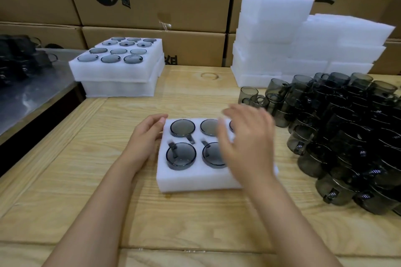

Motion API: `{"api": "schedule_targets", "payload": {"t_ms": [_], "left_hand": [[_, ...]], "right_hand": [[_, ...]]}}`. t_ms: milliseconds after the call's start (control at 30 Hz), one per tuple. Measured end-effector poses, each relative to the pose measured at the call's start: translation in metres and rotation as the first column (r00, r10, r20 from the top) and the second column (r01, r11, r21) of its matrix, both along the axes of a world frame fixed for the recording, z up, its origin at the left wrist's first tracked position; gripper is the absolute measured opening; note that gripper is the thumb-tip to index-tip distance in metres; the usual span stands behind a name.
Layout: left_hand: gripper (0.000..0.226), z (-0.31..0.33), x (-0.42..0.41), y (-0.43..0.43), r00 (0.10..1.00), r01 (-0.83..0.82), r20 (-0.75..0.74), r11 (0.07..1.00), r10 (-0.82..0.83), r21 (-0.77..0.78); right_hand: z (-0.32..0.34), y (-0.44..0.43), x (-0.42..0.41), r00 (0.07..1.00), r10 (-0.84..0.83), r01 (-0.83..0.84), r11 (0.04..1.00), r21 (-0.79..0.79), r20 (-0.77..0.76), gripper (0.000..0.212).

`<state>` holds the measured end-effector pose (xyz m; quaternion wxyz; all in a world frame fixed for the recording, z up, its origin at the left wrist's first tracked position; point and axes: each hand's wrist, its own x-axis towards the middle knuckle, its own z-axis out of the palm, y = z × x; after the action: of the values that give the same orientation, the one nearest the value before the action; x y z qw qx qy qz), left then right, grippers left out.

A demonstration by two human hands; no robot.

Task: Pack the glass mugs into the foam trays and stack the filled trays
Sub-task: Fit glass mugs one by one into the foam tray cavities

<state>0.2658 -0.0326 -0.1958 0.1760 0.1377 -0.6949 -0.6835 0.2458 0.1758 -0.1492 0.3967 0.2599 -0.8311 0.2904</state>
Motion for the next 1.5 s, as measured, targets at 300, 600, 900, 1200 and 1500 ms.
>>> {"api": "schedule_targets", "payload": {"t_ms": [300,600,900,1200,1500], "left_hand": [[0.072,0.035,0.012,0.059,0.896,0.440,0.393,0.287,-0.208,-0.851],[0.087,0.016,0.023,0.148,0.967,0.239,0.249,-0.154,-0.048,-0.959],[0.052,0.013,0.007,0.088,0.996,0.062,0.071,-0.139,-0.061,-0.988],[0.090,0.013,0.004,-0.009,0.998,0.016,0.016,0.002,0.056,-1.000],[0.090,0.012,-0.002,-0.099,0.982,-0.013,-0.020,-0.037,0.190,-0.999]], "right_hand": [[-0.038,0.057,-0.036,0.430,0.505,0.196,0.757,-0.624,0.748,0.026],[-0.047,0.055,-0.042,0.477,0.641,0.231,0.569,-0.790,0.601,0.021],[-0.060,0.038,-0.032,0.486,0.624,-0.131,0.745,-0.655,0.612,0.033],[-0.069,0.041,-0.035,0.541,0.500,-0.228,0.861,-0.454,0.676,0.036],[-0.066,0.043,-0.034,0.535,0.450,-0.229,0.892,-0.390,0.715,0.029]]}}
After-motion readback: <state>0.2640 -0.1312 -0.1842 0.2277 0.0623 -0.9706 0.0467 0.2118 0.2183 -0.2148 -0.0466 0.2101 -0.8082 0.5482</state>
